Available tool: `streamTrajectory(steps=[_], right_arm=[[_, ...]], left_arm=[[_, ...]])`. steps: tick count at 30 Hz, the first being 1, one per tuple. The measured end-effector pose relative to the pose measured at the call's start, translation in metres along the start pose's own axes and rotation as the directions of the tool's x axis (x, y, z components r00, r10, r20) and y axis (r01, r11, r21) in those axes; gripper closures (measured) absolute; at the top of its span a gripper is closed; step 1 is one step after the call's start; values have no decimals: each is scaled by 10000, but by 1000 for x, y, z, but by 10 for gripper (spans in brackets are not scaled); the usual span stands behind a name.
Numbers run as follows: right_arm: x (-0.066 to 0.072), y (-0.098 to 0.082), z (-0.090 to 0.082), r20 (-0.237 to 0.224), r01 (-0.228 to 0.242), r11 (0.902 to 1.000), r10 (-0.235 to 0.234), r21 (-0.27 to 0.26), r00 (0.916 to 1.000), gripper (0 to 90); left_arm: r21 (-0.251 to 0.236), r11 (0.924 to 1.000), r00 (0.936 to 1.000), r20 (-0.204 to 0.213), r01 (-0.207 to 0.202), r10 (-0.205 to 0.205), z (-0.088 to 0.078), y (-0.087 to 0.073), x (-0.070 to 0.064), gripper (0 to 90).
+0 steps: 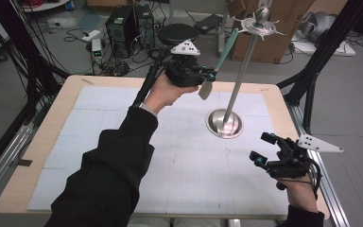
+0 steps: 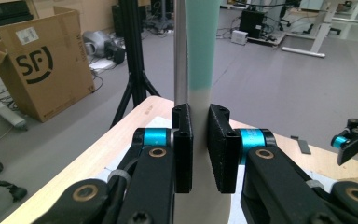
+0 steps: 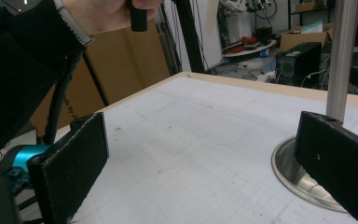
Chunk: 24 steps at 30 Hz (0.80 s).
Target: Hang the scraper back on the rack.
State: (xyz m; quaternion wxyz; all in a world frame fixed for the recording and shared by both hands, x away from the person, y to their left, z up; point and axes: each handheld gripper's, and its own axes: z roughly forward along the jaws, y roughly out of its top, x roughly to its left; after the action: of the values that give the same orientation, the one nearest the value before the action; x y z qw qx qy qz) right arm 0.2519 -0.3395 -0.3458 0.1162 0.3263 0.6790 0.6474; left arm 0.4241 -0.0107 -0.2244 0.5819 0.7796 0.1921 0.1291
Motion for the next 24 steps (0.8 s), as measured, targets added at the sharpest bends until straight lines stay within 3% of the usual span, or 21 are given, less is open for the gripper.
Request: streamTrajectory(steps=[21,24], right_arm=[[1,-2,-6,181,-29,10000,29,18,9998,20],[1,-2,-6,163,34,10000,-35,56,9999,20]], left_arm=[[179,9998,9999,-141,2,0,14,-1,-3,800],[135,9999,9999,-150,-55,57,16,-2,-4,738]])
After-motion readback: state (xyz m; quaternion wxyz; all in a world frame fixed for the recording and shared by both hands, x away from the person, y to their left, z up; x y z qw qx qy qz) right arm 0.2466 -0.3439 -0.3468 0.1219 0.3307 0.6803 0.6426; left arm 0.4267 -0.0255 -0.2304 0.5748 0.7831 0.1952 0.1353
